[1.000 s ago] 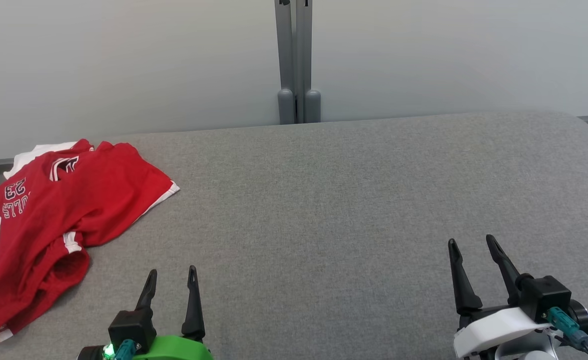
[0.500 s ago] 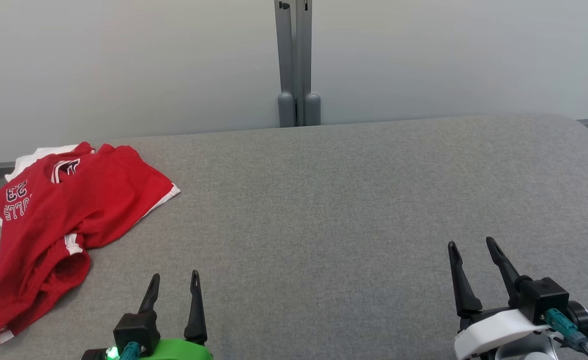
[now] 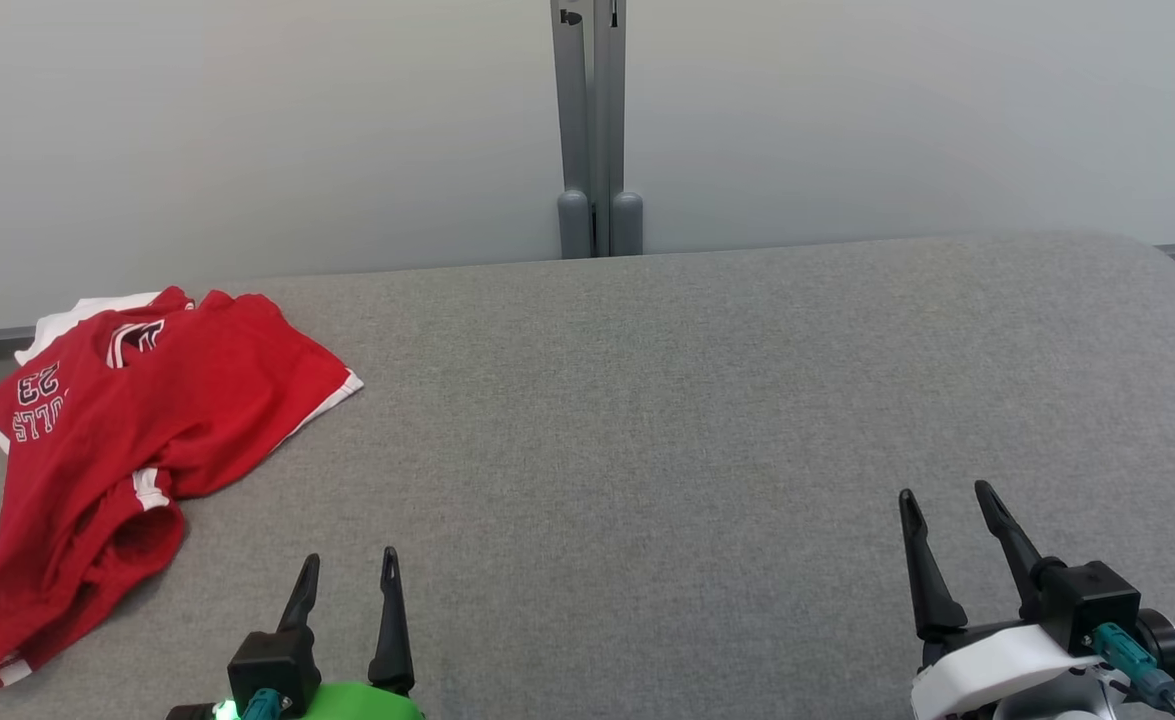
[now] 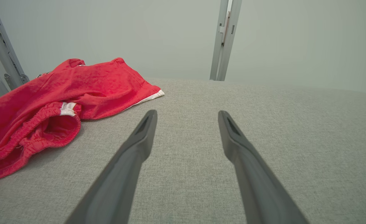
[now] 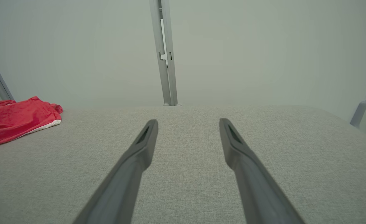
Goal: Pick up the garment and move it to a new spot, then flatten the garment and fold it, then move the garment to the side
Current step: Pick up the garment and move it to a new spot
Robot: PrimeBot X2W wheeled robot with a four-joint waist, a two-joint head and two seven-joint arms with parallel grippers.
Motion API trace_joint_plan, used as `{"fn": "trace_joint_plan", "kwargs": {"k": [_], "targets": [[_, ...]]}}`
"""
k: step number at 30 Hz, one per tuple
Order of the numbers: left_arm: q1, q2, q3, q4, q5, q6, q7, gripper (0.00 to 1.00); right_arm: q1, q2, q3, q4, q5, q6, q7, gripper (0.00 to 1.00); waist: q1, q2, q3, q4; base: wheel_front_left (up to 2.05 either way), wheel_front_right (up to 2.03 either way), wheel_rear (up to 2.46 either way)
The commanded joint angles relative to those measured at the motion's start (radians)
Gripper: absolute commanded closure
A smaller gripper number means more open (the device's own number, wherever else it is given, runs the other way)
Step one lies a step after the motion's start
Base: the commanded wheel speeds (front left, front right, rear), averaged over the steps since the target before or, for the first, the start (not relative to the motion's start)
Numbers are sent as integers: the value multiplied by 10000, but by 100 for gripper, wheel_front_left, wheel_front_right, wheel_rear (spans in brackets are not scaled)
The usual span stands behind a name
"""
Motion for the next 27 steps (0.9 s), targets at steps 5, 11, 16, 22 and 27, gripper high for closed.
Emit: {"fn": "trace_joint_plan", "kwargs": {"k": [5,11,16,22,27], "targets": [[43,66,8,33,25,28,-35,0,194,-39,-40,-102,-34,1,-32,0,0,-1,-34,359,0,0,0],[-97,70,80,13,229,-21,-24,0,249,-36,-64,-215,104,1,-32,0,0,-1,-33,1454,0,0,0],[-169,167,289,-53,357,-33,-23,0,173,-36,35,-272,278,1,-32,0,0,-1,38,2693,0,0,0],[-180,238,507,-126,442,-67,-23,0,45,-39,118,-275,461,-1,-32,0,0,-1,133,4056,0,0,0],[-55,245,793,-271,426,18,-23,0,-152,-34,347,-246,451,-1,-32,0,0,-1,306,4709,0,0,0]]}}
